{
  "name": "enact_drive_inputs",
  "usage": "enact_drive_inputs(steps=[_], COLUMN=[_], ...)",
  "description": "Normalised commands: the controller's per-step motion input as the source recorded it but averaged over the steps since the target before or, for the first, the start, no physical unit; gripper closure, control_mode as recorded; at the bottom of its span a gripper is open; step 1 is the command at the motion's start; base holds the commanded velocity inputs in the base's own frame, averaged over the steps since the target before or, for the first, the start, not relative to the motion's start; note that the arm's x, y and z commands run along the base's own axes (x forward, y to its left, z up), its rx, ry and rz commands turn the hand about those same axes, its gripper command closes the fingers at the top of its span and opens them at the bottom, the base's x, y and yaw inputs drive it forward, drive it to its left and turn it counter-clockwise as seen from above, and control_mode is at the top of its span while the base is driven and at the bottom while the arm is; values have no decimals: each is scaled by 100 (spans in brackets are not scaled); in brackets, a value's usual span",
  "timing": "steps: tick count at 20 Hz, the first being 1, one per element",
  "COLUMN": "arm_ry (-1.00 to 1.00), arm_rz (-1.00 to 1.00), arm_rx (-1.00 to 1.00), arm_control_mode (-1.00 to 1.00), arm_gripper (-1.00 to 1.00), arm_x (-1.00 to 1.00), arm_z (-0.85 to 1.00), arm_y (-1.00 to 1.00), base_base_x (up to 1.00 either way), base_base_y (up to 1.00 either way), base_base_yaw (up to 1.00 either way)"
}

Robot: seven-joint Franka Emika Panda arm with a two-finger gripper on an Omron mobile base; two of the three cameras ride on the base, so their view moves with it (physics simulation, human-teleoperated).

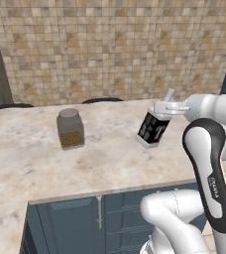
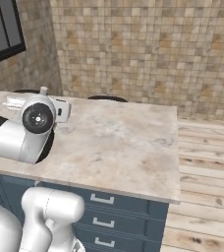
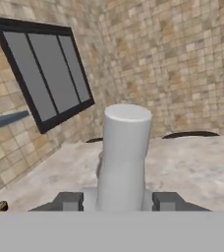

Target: Open the cabinet directly in front. Then move the liquor and the cup to the dining counter with the jar on it.

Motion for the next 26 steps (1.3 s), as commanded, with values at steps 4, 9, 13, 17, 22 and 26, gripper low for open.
enact_drive_inputs(steps=[4,9,13,17,22,26], arm_ry=[21,10,0,0,0,0], arm_rz=[0,1,3,1,0,0], arm_rx=[-16,-15,-6,0,0,-6], arm_control_mode=[-100,-100,-100,-100,-100,-100], arm_gripper=[100,100,100,100,100,100], arm_x=[27,8,18,43,54,58], arm_z=[-49,-48,-27,-17,-22,-27], arm_y=[0,3,11,21,24,22], base_base_x=[0,0,0,0,0,0], base_base_y=[0,0,0,0,0,0], base_base_yaw=[0,0,0,0,0,0])
